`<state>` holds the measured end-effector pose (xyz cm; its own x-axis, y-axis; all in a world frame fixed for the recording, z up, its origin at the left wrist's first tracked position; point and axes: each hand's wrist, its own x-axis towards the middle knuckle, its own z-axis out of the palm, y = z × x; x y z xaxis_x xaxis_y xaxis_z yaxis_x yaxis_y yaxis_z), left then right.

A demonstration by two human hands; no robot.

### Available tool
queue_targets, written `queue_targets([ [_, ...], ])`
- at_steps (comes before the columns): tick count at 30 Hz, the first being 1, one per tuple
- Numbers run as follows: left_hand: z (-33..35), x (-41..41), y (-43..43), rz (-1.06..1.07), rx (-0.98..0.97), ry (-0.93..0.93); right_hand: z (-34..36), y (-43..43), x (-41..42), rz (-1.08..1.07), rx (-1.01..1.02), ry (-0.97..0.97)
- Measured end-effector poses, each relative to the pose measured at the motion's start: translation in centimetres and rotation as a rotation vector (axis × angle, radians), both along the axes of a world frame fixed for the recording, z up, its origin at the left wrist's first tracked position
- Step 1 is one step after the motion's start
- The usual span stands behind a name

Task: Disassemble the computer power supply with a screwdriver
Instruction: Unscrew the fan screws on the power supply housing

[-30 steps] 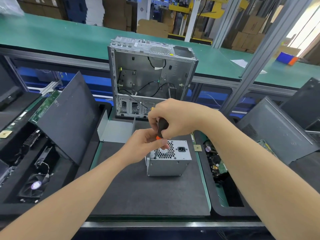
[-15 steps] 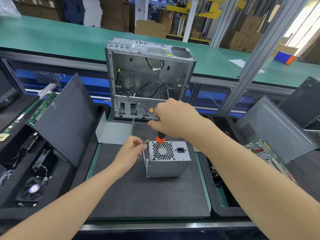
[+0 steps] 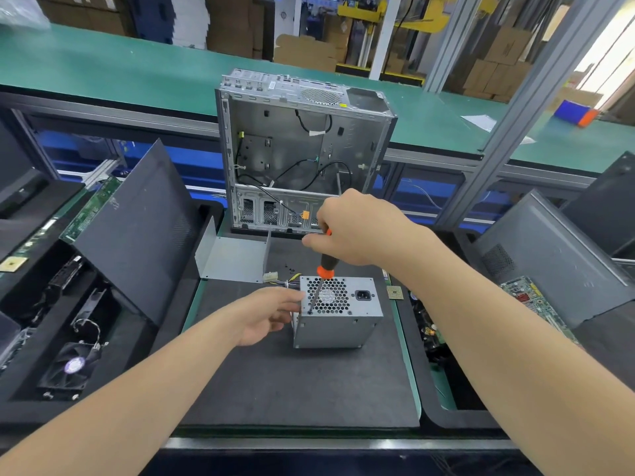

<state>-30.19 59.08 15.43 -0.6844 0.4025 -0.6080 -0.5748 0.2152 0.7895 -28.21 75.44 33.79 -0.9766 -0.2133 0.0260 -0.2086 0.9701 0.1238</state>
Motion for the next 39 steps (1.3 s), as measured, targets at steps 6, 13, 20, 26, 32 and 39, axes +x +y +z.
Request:
queue_targets([
  [6,-0.4,-0.1,1.2,-0.002,-0.026,-0.005,0.2,0.3,0.0,-0.003,0.004,-0.022],
  [13,-0.8,-0.1,1.1,-0.023,0.030,-0.039,0.1,0.7,0.1,0.004,0.000,-0.022],
  [20,-0.6,-0.3,1.5,-0.003,0.000,-0.050,0.2,0.3,-0.1,0.025,0.008,-0.016],
  [26,-0.5,-0.6,2.1,0.127,0.036,-0.114,0.4,0.2,0.0,0.020,0.000,-0.027],
  [32,0.4,-1.4,1.5,0.009,-0.053,-0.082,0.4,0.3,0.0,0.014,-0.013,-0.038],
  [39,1.3,-1.6,2.6,-0.020,-0.131,0.001,0.5,0.3,-0.2,0.010,-0.031,-0.061],
])
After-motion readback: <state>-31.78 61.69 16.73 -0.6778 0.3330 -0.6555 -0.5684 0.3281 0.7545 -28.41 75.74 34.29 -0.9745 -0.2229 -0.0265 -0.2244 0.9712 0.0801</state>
